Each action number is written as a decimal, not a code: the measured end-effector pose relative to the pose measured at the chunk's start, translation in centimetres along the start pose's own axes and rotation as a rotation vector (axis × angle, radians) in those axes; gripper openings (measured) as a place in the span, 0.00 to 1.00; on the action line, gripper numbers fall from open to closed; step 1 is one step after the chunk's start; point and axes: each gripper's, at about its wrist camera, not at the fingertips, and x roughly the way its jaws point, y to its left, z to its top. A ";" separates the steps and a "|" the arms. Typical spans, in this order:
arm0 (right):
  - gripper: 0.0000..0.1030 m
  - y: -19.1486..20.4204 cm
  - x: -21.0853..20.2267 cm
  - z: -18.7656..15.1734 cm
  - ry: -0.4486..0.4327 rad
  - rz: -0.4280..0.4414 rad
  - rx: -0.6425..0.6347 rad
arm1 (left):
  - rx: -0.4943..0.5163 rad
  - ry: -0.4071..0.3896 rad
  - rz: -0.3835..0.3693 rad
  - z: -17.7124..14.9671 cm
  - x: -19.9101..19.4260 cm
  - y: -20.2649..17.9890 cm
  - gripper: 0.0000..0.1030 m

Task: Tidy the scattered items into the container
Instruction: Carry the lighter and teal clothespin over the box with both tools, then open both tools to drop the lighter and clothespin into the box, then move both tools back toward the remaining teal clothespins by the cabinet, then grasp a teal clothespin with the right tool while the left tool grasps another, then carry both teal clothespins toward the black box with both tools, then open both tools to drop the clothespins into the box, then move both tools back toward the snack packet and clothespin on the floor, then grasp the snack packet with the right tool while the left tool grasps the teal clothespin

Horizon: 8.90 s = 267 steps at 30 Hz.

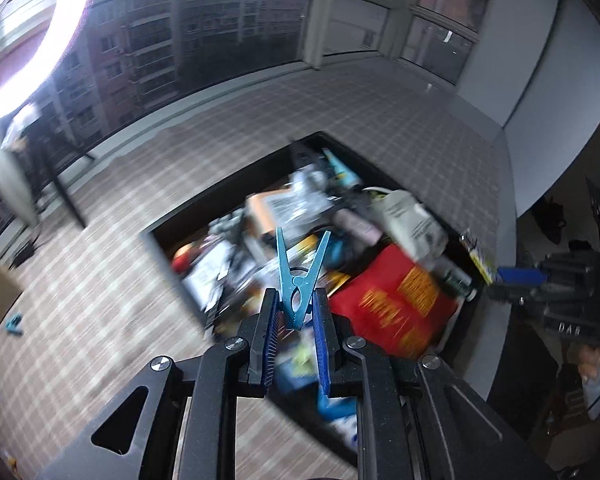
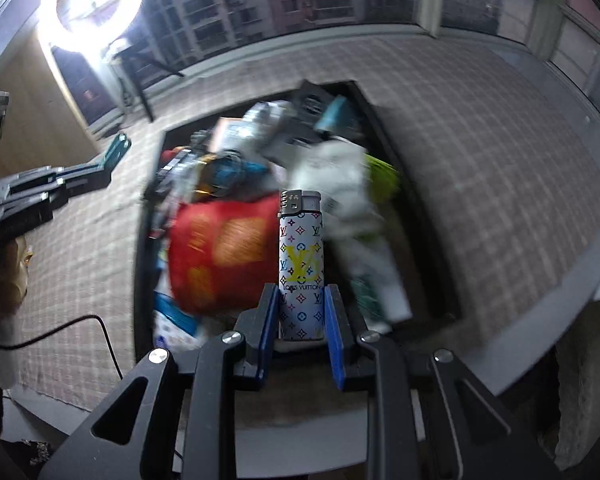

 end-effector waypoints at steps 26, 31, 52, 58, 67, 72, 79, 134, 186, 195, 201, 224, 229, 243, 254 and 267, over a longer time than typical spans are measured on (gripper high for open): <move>0.44 -5.3 2.5 2.3 0.033 -0.037 -0.002 | -0.016 -0.004 0.028 6.1 5.0 -3.6 0.57; 0.44 -5.1 2.1 3.1 0.019 -0.029 0.002 | -0.052 -0.023 0.036 5.8 3.9 -2.1 0.57; 0.51 7.4 2.7 6.5 -0.019 0.103 -0.189 | -0.308 -0.051 0.208 -4.4 -5.2 11.2 0.56; 0.51 14.8 3.8 7.3 -0.014 0.162 -0.303 | -0.409 -0.057 0.305 -8.8 -8.8 16.9 0.56; 0.51 26.5 6.1 8.5 -0.014 0.228 -0.484 | -0.595 -0.044 0.441 -15.8 -13.7 27.0 0.56; 0.51 33.2 8.0 9.8 -0.016 0.254 -0.585 | -0.719 -0.046 0.472 -18.7 -15.1 32.5 0.56; 0.51 40.3 11.9 11.5 -0.006 0.271 -0.682 | -0.881 -0.058 0.498 -21.3 -14.9 38.9 0.56; 0.26 53.4 26.4 15.9 0.180 0.337 -0.763 | -1.115 0.041 0.616 -27.1 -8.9 45.0 0.17; 0.33 5.2 5.6 14.3 -0.037 -0.006 -0.060 | -0.287 0.034 0.082 6.7 5.2 11.7 0.45; 0.50 5.5 5.6 14.9 -0.041 -0.003 -0.049 | -0.326 0.006 0.139 6.0 4.1 14.0 0.52; 0.50 7.0 5.6 15.2 -0.042 0.015 -0.072 | -0.358 -0.012 0.168 4.7 2.1 15.7 0.51; 0.50 30.5 6.6 14.5 -0.021 0.243 -0.487 | -0.736 -0.085 0.493 -16.6 -14.4 30.8 0.51; 0.51 38.7 7.0 12.1 0.001 0.326 -0.596 | -0.806 -0.076 0.560 -23.3 -18.3 33.6 0.51; 0.54 62.3 10.0 2.0 0.090 0.498 -0.904 | -0.627 0.052 0.604 -36.5 -22.7 39.7 0.52; 0.54 71.2 16.1 -2.7 0.173 0.454 -1.076 | -0.454 0.115 0.469 -37.7 -19.9 43.1 0.53; 0.54 74.8 21.1 -3.2 0.224 0.456 -1.114 | -0.443 0.131 0.380 -38.5 -16.6 44.6 0.39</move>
